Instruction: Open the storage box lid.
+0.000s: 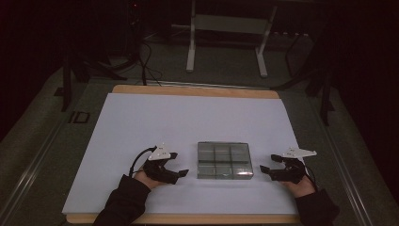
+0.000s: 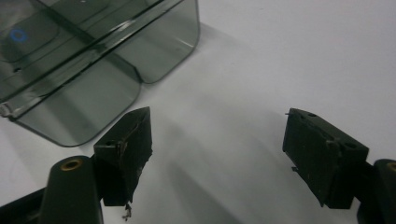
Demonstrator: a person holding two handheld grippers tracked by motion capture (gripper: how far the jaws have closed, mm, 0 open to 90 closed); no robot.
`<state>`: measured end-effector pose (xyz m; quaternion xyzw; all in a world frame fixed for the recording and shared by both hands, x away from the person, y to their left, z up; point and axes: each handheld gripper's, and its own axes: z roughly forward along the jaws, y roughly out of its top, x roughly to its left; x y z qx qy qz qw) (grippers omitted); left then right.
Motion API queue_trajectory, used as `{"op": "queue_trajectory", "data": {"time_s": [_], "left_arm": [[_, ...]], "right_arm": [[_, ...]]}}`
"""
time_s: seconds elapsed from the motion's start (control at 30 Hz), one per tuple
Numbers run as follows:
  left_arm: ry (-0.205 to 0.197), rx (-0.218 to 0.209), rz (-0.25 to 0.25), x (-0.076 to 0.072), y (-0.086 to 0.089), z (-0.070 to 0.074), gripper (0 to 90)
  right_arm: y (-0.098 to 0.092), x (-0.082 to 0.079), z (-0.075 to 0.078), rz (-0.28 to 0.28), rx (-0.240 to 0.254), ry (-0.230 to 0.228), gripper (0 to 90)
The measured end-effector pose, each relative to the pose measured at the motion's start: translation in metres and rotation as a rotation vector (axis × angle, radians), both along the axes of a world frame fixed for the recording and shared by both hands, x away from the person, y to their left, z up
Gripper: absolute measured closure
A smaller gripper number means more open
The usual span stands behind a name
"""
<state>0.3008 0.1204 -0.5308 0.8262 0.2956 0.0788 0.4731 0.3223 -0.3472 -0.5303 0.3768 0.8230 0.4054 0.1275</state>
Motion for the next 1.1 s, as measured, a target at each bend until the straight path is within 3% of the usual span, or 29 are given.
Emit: {"op": "queue_trajectory", "data": {"time_s": [0.2,0.43,0.63,0.77,0.9,1.1], "left_arm": [[0.004,0.030,-0.016,0.001,-0.009,0.002,30.6],[0.012,0.065,-0.049,0.004,-0.019,-0.003,56.6],[0.021,0.058,-0.091,0.004,-0.027,-0.006,75.5],[0.006,0.088,-0.121,0.003,-0.033,-0.006,85.2],[-0.005,0.091,-0.135,0.003,-0.034,-0.007,90.0],[-0.007,0.107,-0.149,0.002,-0.038,-0.007,90.0]], "right_arm": [[0.007,-0.002,-0.001,0.058,-0.008,0.011,35.3],[0.016,-0.005,-0.002,0.131,-0.014,0.024,58.4],[0.019,-0.007,-0.001,0.177,-0.012,0.016,77.5],[0.022,-0.009,0.001,0.209,0.010,0.007,83.6],[0.027,-0.010,0.000,0.233,-0.003,0.003,89.5],[0.031,-0.012,0.002,0.266,0.004,-0.002,89.8]]}}
